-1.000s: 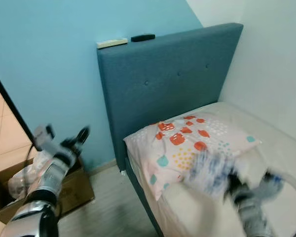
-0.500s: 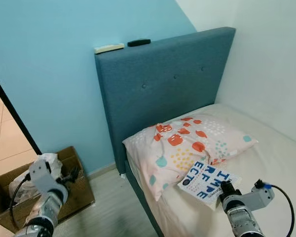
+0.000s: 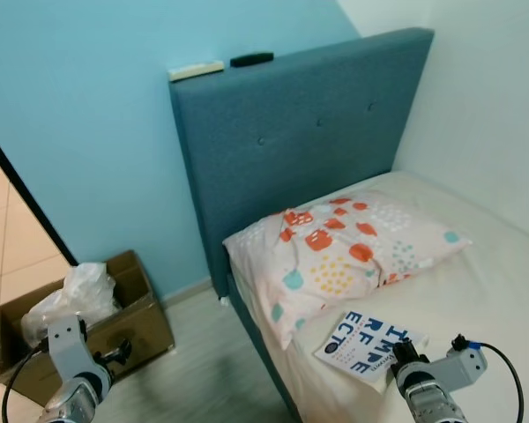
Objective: Clean up the room
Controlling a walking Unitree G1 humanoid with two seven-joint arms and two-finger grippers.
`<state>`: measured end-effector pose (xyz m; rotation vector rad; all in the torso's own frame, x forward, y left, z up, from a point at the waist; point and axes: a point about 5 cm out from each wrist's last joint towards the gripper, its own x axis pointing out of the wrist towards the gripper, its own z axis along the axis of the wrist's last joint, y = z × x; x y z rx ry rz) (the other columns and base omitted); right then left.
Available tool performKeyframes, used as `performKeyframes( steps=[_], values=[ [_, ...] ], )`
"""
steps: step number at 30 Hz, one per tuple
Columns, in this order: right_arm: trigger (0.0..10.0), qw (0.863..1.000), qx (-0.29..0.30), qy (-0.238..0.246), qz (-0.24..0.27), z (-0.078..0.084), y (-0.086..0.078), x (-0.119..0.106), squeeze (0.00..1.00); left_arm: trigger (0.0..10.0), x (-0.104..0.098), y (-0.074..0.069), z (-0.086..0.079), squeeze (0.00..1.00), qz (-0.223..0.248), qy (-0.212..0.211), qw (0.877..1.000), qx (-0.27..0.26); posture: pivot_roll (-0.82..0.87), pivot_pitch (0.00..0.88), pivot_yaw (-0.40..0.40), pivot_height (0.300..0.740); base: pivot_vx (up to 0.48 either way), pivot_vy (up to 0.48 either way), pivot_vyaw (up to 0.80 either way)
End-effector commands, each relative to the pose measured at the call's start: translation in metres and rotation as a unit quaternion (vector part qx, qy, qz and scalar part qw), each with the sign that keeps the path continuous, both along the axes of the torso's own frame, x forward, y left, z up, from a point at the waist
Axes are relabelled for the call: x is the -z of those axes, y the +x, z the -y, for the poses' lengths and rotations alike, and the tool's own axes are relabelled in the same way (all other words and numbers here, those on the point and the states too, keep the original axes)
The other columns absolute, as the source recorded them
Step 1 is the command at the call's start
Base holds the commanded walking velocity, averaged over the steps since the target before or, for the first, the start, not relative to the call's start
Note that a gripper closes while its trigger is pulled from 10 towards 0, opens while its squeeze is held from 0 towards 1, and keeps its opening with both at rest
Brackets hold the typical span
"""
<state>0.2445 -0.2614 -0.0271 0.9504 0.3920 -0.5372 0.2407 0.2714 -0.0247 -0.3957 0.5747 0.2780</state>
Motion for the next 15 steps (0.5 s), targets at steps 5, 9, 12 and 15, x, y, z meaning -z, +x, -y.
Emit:
performKeyframes(
  steps=[5, 9, 12, 15],
  values=[
    [10.0, 1.000, -0.003, -0.002, 0.013, -0.001, 0.004, -0.003, 0.00, 10.0, -0.012, 0.004, -0.018, 0.00, 0.029, 0.007, 0.999, -0.016, 0.08, 0.171, 0.049, 0.665, 0.000, 0.000, 0.00],
    [10.0, 1.000, -0.001, -0.004, 0.019, 0.002, 0.006, -0.005, 0.00, 10.0, -0.018, 0.011, -0.017, 0.00, 0.050, -0.002, 0.999, -0.019, 0.08, 0.178, 0.041, 0.655, 0.000, 0.000, 0.00],
    [10.0, 1.000, -0.001, -0.009, 0.026, 0.005, 0.008, -0.009, 0.00, 10.0, -0.025, 0.020, -0.015, 0.00, 0.073, -0.013, 0.997, -0.018, 0.08, 0.179, 0.039, 0.645, 0.000, 0.000, 0.00],
    [10.0, 0.999, 0.002, -0.017, 0.048, 0.011, 0.015, -0.017, 0.00, 10.0, -0.035, 0.034, -0.006, 0.00, 0.110, -0.037, 0.993, -0.006, 0.07, 0.181, 0.033, 0.630, 0.000, 0.000, 0.00]
  ],
)
